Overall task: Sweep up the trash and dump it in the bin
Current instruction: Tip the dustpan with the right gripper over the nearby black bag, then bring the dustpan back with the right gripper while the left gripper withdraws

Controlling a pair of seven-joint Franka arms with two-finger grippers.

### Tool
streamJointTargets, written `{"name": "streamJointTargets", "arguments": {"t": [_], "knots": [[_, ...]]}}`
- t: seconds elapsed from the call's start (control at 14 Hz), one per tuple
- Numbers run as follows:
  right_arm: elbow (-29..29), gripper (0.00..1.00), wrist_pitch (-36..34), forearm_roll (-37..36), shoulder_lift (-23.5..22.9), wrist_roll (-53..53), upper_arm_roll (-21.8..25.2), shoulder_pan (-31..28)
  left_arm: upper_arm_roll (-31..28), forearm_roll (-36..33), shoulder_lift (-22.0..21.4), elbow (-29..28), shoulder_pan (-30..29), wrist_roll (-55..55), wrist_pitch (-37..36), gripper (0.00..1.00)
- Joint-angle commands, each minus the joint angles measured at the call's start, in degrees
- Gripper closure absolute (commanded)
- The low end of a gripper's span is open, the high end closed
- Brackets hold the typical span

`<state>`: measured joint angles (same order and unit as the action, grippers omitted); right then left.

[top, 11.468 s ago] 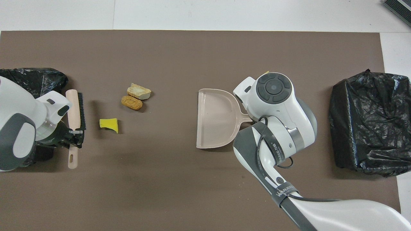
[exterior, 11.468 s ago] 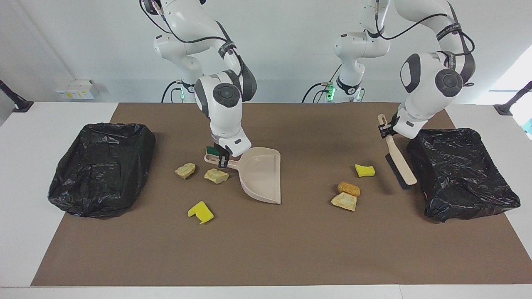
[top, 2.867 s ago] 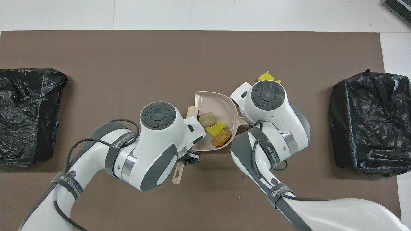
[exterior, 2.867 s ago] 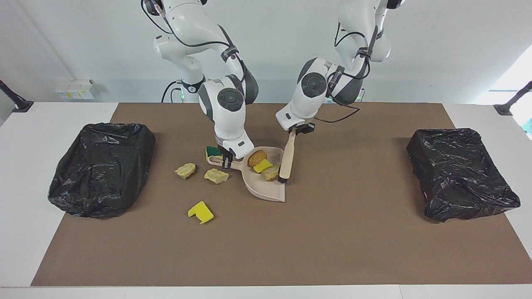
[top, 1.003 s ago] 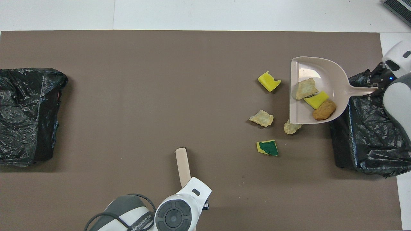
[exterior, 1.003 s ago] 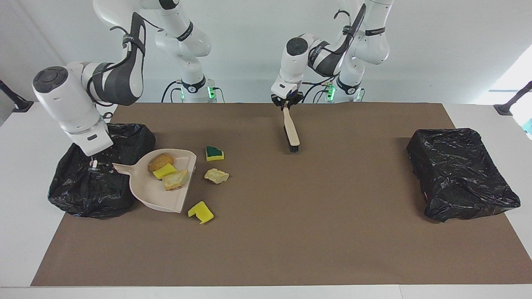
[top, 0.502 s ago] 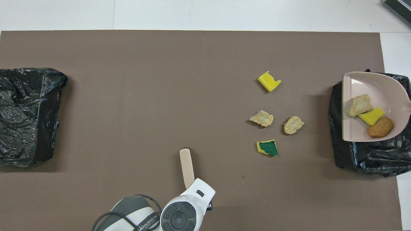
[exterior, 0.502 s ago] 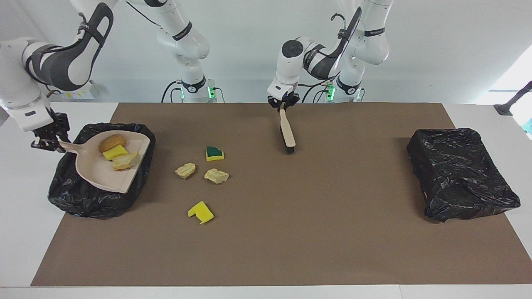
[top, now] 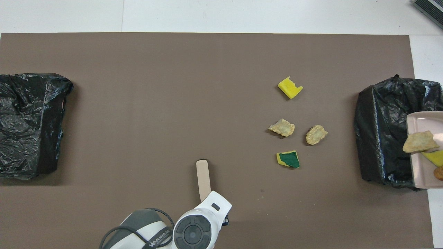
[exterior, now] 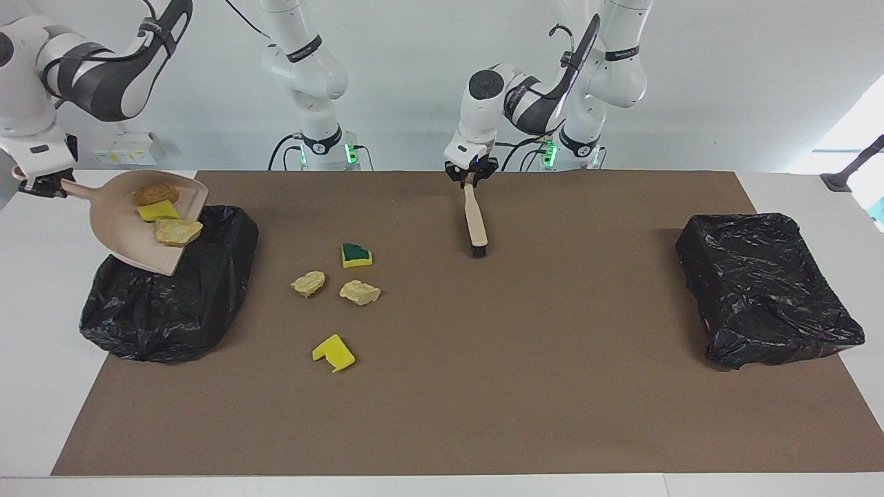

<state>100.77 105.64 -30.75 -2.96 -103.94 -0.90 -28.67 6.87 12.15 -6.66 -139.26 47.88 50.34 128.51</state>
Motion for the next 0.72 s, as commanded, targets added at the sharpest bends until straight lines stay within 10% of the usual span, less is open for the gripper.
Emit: {"name": "streamJointTargets", "arguments": {"t": [0.0,0.14,0.65], "knots": [[8.8,1.0,5.3,-9.3,5.1,8.0,-0.9,0.3,-0.9,-0.3,0.4,1.1,0.1,-0.7,-1.2,0.32],[12.9,1.0,7.6,-16.2,7.4,13.7,-1.0,2.5,-1.2,-0.3,0.6,3.4,-1.9,-0.6,-4.6,0.0],[9.1,1.0,7.1,-29.6,9.6,13.5,-2.2,5.9,-1.3,-0.9,0.1,8.6,-15.5,-3.3,-9.7,0.0]]}}
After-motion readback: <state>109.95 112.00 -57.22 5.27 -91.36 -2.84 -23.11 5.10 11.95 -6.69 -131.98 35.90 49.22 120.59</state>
